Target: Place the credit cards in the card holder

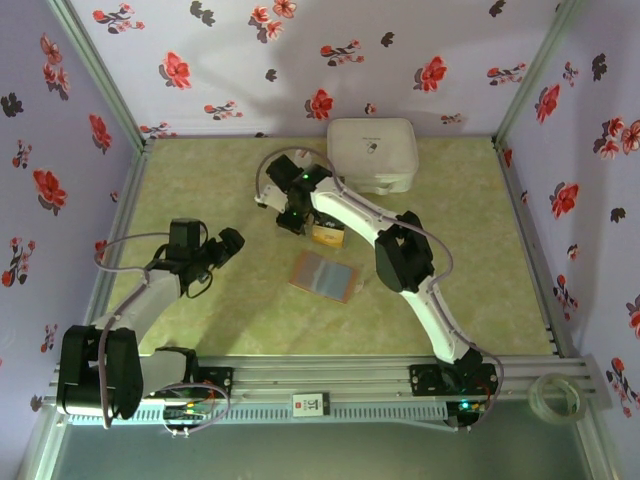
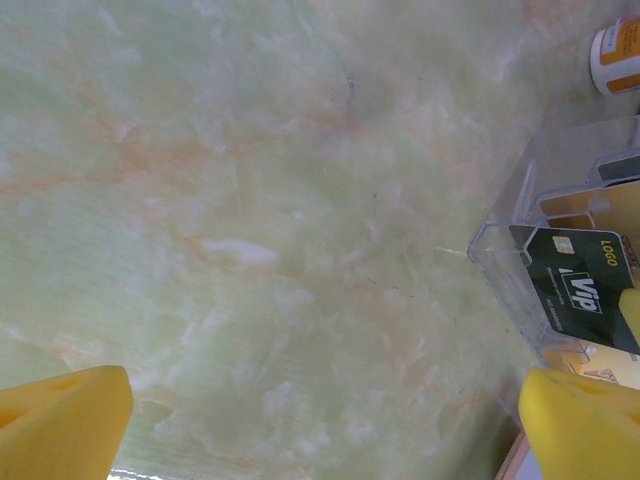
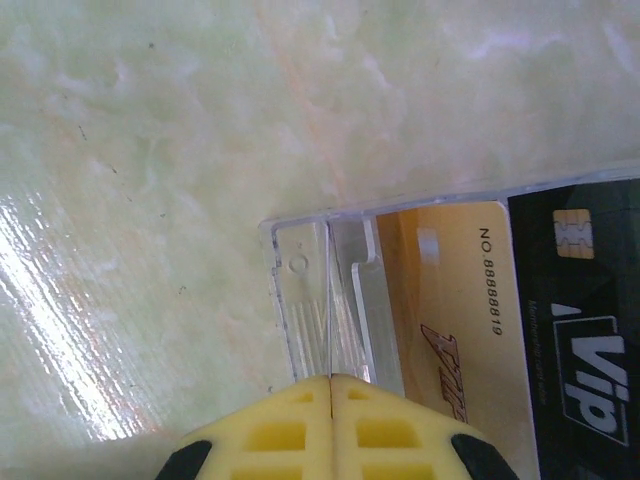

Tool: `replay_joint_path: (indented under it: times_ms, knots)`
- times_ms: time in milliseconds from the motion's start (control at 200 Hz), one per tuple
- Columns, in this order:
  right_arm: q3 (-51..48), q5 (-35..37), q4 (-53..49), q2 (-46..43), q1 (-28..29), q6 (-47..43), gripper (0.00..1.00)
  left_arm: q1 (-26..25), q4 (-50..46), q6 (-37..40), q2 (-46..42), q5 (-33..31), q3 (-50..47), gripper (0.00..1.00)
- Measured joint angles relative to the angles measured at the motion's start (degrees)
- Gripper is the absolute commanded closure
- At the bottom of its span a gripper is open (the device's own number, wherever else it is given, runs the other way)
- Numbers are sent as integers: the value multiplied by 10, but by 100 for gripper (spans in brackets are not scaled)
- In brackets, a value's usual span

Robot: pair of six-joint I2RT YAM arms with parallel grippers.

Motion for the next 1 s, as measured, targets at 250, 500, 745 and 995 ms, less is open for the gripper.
replay_joint_path:
  times_ms: [250, 500, 745, 995]
  knots:
    - [-1, -15, -3, -54, 0, 1, 100, 0, -25, 25, 0, 2, 22, 0]
    - [-143, -17, 60, -194, -4, 50, 100, -30, -41, 56, 0, 17, 60, 0]
    - [-421, -30, 168, -350, -38, 161, 100, -118, -43, 68, 39, 19, 100, 0]
    - [-650, -57, 272, -514, -93, 307, 100, -211, -40, 78, 130, 5, 153, 0]
